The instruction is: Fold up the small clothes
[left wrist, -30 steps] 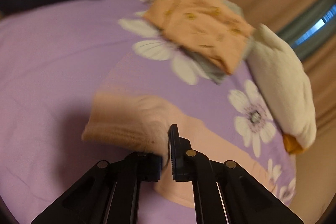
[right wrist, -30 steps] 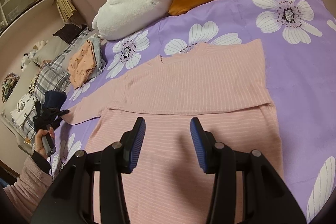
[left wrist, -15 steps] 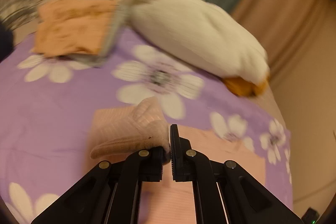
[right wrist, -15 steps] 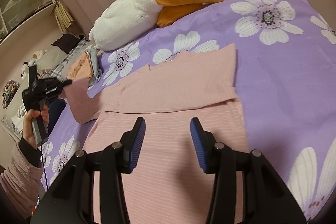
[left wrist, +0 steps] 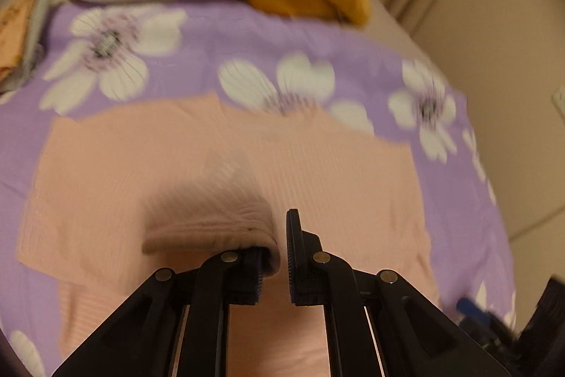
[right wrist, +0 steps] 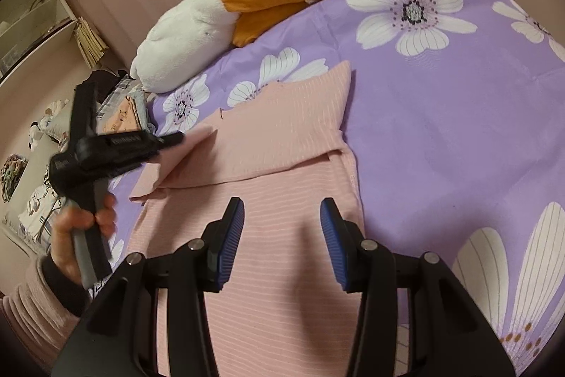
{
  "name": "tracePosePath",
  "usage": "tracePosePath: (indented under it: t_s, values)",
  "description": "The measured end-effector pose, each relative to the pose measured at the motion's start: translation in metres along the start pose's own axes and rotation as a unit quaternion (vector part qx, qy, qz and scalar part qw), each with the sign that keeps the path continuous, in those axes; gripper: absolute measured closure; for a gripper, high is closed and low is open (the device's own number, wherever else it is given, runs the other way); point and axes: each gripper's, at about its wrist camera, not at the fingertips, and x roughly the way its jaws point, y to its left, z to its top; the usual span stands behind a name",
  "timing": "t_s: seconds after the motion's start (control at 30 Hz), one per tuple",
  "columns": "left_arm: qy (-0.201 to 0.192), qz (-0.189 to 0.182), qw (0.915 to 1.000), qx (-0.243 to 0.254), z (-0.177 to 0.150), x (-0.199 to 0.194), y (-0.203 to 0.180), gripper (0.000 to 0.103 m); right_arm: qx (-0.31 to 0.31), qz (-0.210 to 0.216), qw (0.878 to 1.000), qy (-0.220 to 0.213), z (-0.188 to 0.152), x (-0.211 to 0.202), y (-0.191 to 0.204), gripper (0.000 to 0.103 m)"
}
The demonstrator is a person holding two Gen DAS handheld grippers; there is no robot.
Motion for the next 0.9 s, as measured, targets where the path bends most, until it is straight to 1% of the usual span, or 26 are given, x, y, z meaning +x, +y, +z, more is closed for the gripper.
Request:
tracePosePath:
  t_s: [0.03, 0.07, 0.1, 0.13, 0.17, 0.2, 0.23, 0.33, 0.37, 0.4, 0.47, 0.5, 0.57, 0.63, 0.67, 0.7, 0.73, 0.77, 0.83, 0.87, 0.9]
  values:
    - [0.006, 0.004, 1.0, 0.004, -0.004, 0.003, -0.002, 0.098, 0.0, 0.0, 1.0, 0.001, 0.0, 0.001, 0.0, 0.05]
    - [0.012, 0.006, 0.9999, 0.007, -0.007, 0.006, -0.004, 0.093, 0.0, 0.001, 1.0, 0.004, 0.001, 0.003, 0.001, 0.048]
    - [0.025, 0.006, 0.9996, 0.006, -0.011, 0.009, -0.002, 0.087, 0.0, 0.002, 1.0, 0.007, 0.003, 0.006, 0.001, 0.048]
    - [0.032, 0.002, 0.9995, 0.002, -0.013, 0.009, 0.001, 0.069, -0.002, 0.003, 1.0, 0.008, 0.004, 0.008, 0.003, 0.048]
    - [0.038, -0.003, 0.9993, -0.002, -0.017, 0.009, 0.005, 0.045, -0.003, 0.004, 1.0, 0.01, 0.007, 0.01, 0.005, 0.048]
    - [0.04, -0.006, 0.9992, -0.004, -0.021, 0.007, 0.008, 0.037, -0.006, 0.006, 1.0, 0.011, 0.009, 0.012, 0.007, 0.048]
    - [0.034, -0.006, 0.9994, -0.006, -0.027, 0.002, 0.013, 0.034, -0.011, 0.012, 1.0, 0.012, 0.014, 0.016, 0.012, 0.048]
    - [0.037, -0.01, 0.9991, -0.016, -0.04, -0.009, 0.027, 0.034, -0.032, 0.031, 0.999, 0.012, 0.03, 0.027, 0.032, 0.048]
    - [0.034, -0.017, 0.999, -0.025, -0.045, -0.016, 0.034, 0.034, -0.039, 0.039, 0.998, 0.013, 0.033, 0.03, 0.037, 0.048]
    - [0.031, -0.021, 0.9988, -0.03, -0.048, -0.021, 0.041, 0.034, -0.055, 0.054, 0.997, 0.018, 0.039, 0.039, 0.051, 0.048]
    - [0.022, -0.015, 0.9989, -0.038, -0.055, -0.034, 0.054, 0.034, -0.081, 0.074, 0.993, 0.032, 0.045, 0.053, 0.07, 0.048]
    - [0.018, -0.013, 0.9989, -0.042, -0.058, -0.041, 0.062, 0.034, -0.1, 0.078, 0.991, 0.04, 0.048, 0.067, 0.085, 0.048]
    - [0.01, -0.006, 0.9987, -0.05, -0.061, -0.051, 0.075, 0.034, -0.131, 0.086, 0.986, 0.059, 0.05, 0.087, 0.104, 0.048]
    - [0.0, 0.008, 0.9987, -0.051, -0.063, -0.061, 0.086, 0.034, -0.162, 0.087, 0.979, 0.086, 0.049, 0.112, 0.126, 0.048]
    - [-0.005, 0.016, 0.9986, -0.05, -0.064, -0.066, 0.091, 0.034, -0.184, 0.096, 0.972, 0.106, 0.046, 0.127, 0.141, 0.048]
    - [-0.008, 0.023, 0.9984, -0.051, -0.065, -0.069, 0.097, 0.034, -0.197, 0.098, 0.969, 0.116, 0.043, 0.137, 0.149, 0.049]
    - [-0.012, 0.028, 0.9981, -0.053, -0.066, -0.072, 0.101, 0.034, -0.21, 0.093, 0.965, 0.126, 0.04, 0.146, 0.157, 0.049]
    - [-0.014, 0.029, 0.9979, -0.056, -0.066, -0.074, 0.105, 0.034, -0.234, 0.086, 0.958, 0.145, 0.033, 0.161, 0.169, 0.049]
    - [-0.016, 0.029, 0.9974, -0.063, -0.067, -0.077, 0.114, 0.034, -0.273, 0.053, 0.946, 0.17, 0.021, 0.183, 0.18, 0.052]
    - [-0.018, 0.029, 0.9972, -0.067, -0.067, -0.078, 0.118, 0.034, -0.285, 0.034, 0.941, 0.177, 0.019, 0.191, 0.181, 0.062]
    - [-0.018, 0.027, 0.9971, -0.069, -0.067, -0.078, 0.121, 0.034, -0.303, 0.005, 0.935, 0.183, 0.015, 0.201, 0.181, 0.078]
